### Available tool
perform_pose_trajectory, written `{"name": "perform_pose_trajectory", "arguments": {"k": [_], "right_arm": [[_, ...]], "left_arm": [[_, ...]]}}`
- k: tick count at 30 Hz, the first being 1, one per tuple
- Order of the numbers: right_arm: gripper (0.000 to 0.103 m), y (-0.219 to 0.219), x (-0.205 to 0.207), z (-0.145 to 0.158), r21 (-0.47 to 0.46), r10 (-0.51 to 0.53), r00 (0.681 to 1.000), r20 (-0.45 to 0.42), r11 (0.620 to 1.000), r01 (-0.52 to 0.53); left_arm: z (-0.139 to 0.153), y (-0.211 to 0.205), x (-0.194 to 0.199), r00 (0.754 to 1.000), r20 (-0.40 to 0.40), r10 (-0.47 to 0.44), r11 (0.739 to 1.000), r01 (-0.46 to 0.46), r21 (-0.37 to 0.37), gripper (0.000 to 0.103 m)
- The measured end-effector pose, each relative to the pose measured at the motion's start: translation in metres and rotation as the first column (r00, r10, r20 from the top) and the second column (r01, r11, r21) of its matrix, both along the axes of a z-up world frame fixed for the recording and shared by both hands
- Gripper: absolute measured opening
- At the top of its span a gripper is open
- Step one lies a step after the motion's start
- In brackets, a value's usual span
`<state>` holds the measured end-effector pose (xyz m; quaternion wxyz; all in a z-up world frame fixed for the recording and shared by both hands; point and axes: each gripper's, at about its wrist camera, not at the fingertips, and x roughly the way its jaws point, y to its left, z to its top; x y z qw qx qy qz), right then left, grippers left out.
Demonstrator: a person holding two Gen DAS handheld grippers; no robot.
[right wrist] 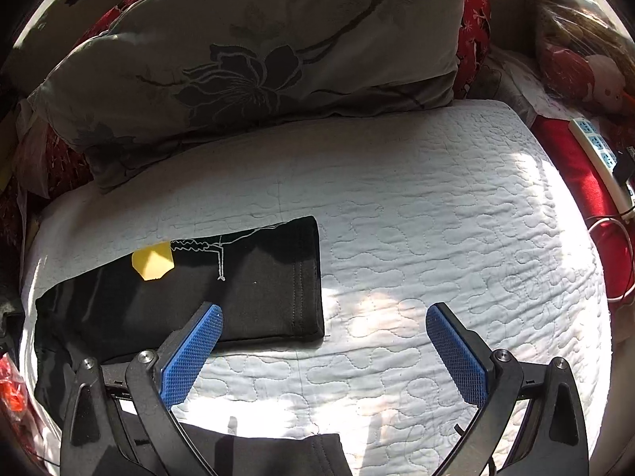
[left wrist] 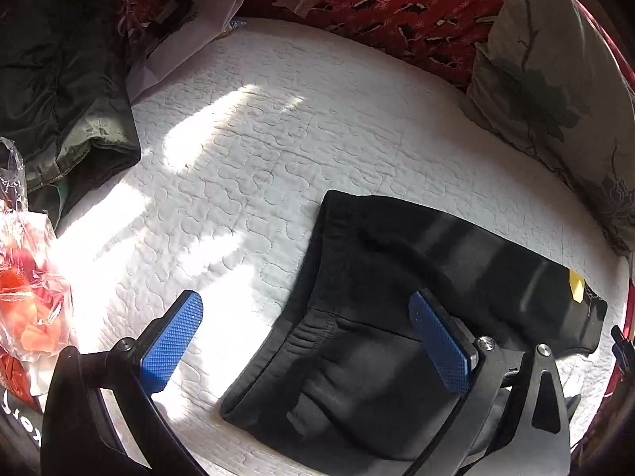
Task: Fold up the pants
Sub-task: 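Move both grippers down to the cuff ends of the black pant legs, then close the right gripper on one cuff while the left gripper closes on the other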
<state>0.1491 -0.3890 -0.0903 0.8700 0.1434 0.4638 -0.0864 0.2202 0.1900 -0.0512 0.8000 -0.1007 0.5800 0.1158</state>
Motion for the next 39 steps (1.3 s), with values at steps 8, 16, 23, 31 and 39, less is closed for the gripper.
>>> {"name": "perform_pose_trajectory", "arguments": {"k": [8, 16, 23, 31, 39], "right_arm": [[0.101, -0.003, 0.045, -0.023, 0.058, 0.052, 0.998, -0.038, 0.997, -0.049], [0.101, -0.002, 0.066, -0.037, 0.112, 0.055, 0.996, -0.064, 0.993, -0.048], [0.101, 0.013, 0.076, -0.043, 0.102, 0.114, 0.990, -0.079, 0.989, -0.106], [0.091, 0.023, 0.101, -0.041, 0.091, 0.184, 0.979, -0.092, 0.980, -0.176], [0.036, 0.023, 0.104, -0.038, 0.035, 0.213, 0.970, -0.114, 0.977, -0.210]], "left_arm": [[-0.035, 0.023, 0.038, 0.993, -0.082, 0.080, 0.979, -0.094, -0.183, 0.103], [-0.036, -0.009, 0.073, 0.985, -0.171, 0.006, 0.989, -0.031, -0.142, 0.103], [-0.054, -0.021, 0.103, 0.968, -0.250, -0.031, 0.984, -0.014, -0.178, 0.103], [-0.065, -0.047, 0.124, 0.950, -0.293, -0.106, 0.987, 0.065, -0.145, 0.100], [-0.058, -0.066, 0.129, 0.945, -0.299, -0.137, 0.989, 0.114, -0.092, 0.075]]}}
